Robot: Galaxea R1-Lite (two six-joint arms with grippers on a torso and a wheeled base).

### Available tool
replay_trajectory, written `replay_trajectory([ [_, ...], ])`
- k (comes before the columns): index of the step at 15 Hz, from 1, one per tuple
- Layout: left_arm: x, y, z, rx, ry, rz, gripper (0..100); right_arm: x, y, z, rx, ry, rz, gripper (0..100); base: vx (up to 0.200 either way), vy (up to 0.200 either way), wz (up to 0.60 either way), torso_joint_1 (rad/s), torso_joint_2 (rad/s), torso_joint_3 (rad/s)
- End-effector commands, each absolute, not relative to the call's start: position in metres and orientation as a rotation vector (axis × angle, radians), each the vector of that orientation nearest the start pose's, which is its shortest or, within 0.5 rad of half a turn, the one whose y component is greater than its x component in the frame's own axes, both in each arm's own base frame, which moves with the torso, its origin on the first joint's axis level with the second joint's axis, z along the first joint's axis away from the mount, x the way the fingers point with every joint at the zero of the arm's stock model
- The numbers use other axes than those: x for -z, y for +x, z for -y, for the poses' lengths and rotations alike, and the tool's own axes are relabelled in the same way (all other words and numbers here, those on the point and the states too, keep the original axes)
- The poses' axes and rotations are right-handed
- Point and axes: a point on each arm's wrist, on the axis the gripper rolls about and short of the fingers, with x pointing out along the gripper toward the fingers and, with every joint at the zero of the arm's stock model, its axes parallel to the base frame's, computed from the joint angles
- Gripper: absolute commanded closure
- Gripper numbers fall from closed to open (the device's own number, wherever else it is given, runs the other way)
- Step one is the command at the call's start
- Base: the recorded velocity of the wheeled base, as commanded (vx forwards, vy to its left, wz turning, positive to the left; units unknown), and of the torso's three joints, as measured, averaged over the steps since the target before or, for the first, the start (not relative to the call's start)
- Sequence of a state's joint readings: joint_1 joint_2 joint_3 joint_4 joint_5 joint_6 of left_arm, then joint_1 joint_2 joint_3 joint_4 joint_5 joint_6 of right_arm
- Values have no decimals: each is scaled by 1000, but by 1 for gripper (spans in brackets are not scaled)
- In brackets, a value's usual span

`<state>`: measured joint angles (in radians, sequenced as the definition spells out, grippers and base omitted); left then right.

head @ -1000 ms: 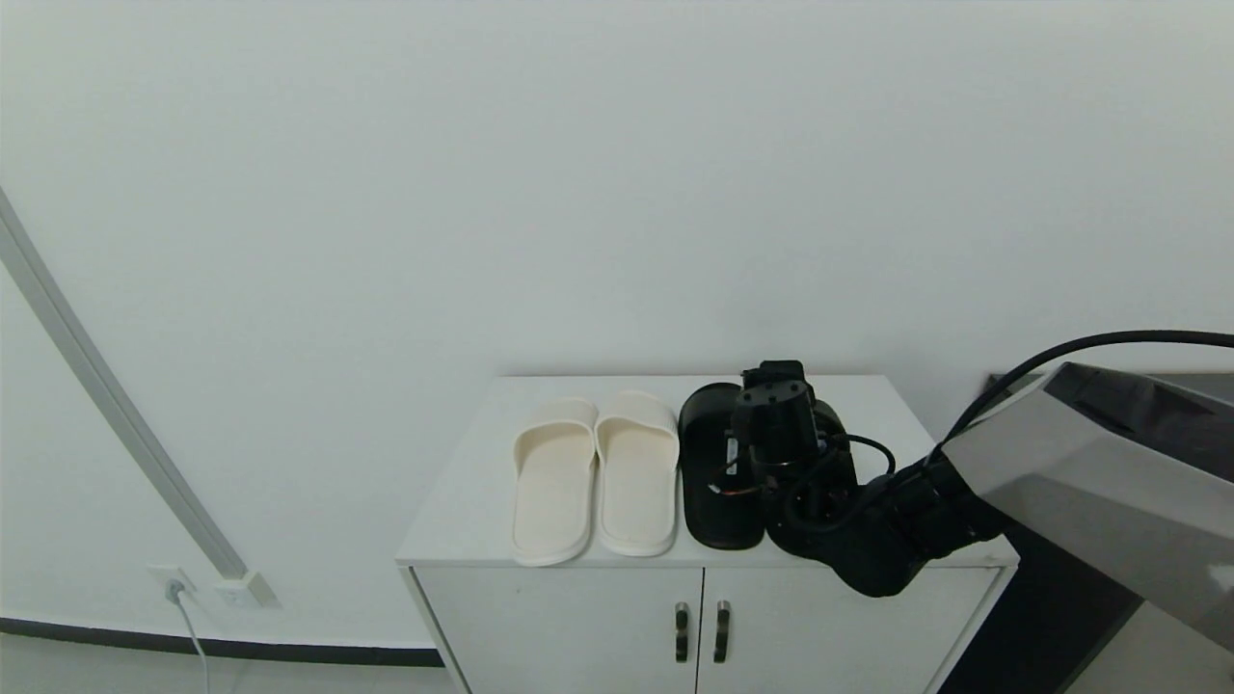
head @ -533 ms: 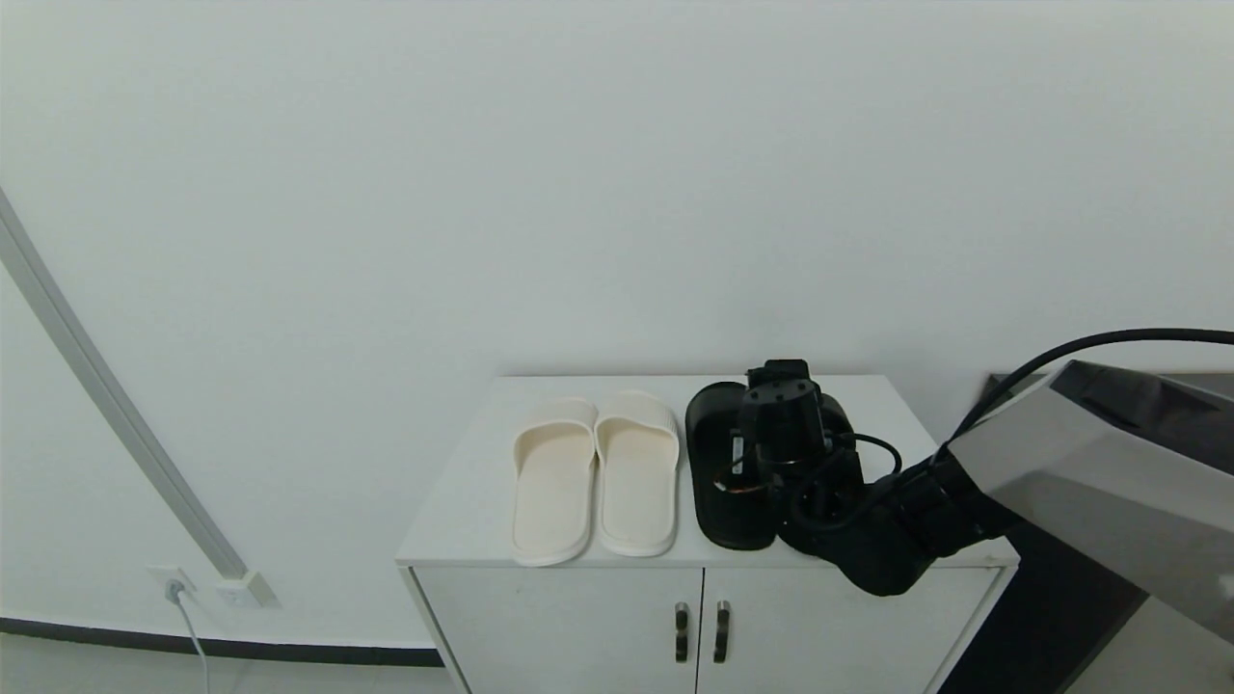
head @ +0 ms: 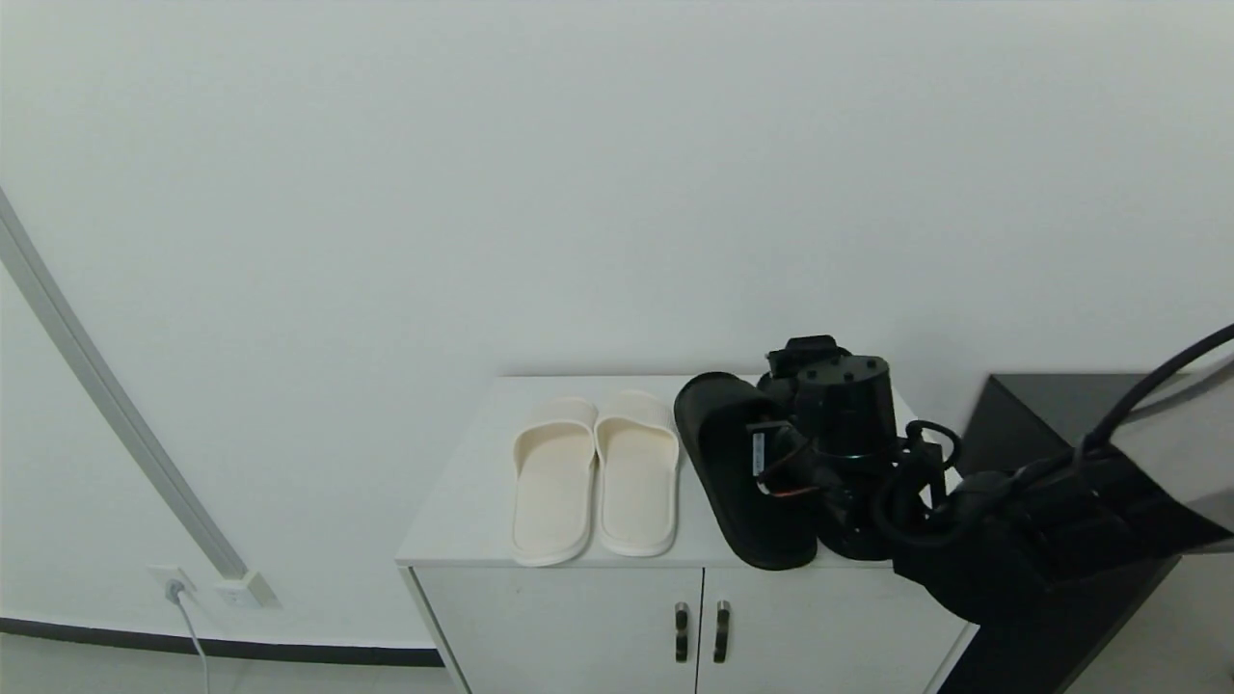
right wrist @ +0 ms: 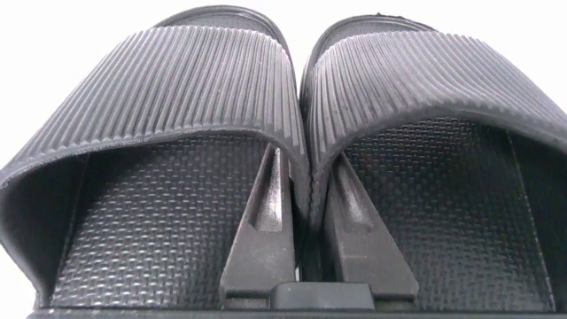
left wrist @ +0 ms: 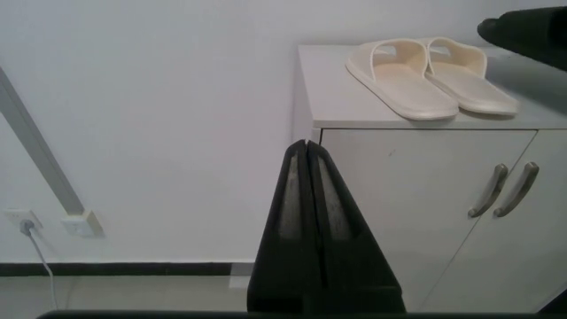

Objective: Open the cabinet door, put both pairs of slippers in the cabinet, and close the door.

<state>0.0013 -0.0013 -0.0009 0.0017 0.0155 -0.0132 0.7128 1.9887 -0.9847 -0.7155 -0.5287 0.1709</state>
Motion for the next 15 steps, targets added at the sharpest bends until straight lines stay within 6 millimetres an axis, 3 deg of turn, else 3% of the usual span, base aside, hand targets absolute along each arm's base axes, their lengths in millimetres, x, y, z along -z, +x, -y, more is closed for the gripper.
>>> replay_trajectory([
  [1, -75, -23, 0, -17, -14, -1, 100, -175, 250, -220, -300, 21, -205, 100, 0, 0, 0, 0, 0, 0],
  [5, -76, -23, 0, -17, -14, 0, 100, -190, 206, -196, -519, 37, -206, 100, 0, 0, 0, 0, 0, 0],
  [7, -76, -23, 0, -17, -14, 0, 100, -188, 190, -187, -623, 36, -231, 100, 0, 0, 0, 0, 0, 0],
  [15, -75, -23, 0, -17, -15, -1, 100, -185, 176, -188, -700, 16, -275, 100, 0, 0, 0, 0, 0, 0],
])
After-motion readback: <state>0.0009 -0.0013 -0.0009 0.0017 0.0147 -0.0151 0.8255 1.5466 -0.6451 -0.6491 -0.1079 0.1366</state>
